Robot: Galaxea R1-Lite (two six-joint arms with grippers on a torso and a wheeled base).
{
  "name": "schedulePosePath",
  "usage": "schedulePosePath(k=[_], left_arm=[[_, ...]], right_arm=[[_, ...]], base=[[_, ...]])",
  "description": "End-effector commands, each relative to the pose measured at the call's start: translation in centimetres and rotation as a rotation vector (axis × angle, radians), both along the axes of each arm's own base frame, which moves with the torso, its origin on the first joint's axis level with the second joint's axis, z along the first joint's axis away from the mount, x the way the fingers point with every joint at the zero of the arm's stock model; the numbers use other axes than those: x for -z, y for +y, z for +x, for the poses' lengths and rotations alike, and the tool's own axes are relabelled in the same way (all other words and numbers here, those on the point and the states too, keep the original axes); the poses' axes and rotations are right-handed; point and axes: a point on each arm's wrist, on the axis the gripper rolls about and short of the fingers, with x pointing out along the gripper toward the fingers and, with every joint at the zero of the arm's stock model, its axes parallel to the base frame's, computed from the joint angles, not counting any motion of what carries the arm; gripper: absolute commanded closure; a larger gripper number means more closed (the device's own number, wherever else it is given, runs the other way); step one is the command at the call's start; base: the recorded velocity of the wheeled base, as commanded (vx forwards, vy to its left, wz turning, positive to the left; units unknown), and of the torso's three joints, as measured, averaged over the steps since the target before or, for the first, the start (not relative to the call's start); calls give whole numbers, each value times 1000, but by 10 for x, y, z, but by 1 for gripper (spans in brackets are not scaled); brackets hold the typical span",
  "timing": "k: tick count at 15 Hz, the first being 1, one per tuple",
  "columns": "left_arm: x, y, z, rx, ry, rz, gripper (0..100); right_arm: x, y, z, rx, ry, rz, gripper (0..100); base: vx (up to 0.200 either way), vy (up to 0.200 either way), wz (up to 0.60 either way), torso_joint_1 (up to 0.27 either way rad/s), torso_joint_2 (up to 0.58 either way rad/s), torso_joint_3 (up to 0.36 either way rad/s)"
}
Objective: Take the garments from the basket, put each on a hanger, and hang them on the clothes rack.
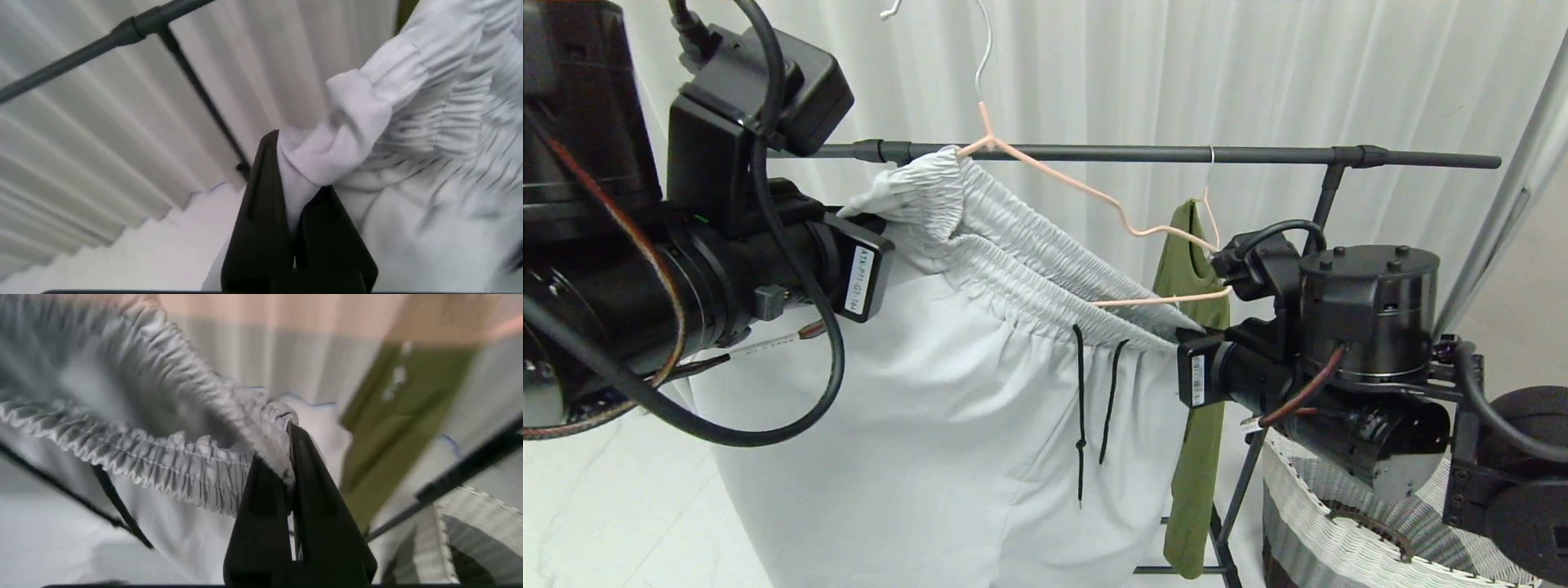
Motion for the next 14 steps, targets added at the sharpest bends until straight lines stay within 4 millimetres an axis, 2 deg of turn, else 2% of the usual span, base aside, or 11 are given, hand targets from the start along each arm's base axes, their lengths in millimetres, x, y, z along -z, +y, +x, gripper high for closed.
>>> schedulePosePath(k=[1,7,11,14], left_arm=[[3,11,5,-49,3,35,100],[13,22,2,-70,22,118,100],[30,29,-5,-75,32,174,100],[52,33,-2,-78,9,263,100]], right_arm=[[-1,-11,10,50,-15,8,100],[3,-22,18,94,-14,4,100],[3,-23,15,86,-16,-5,100],[-12,-22,1,-3,-60,-6,100]], base=[[0,0,0,0,0,0],[0,0,0,0,0,0],[0,0,0,0,0,0],[0,0,0,0,0,0]])
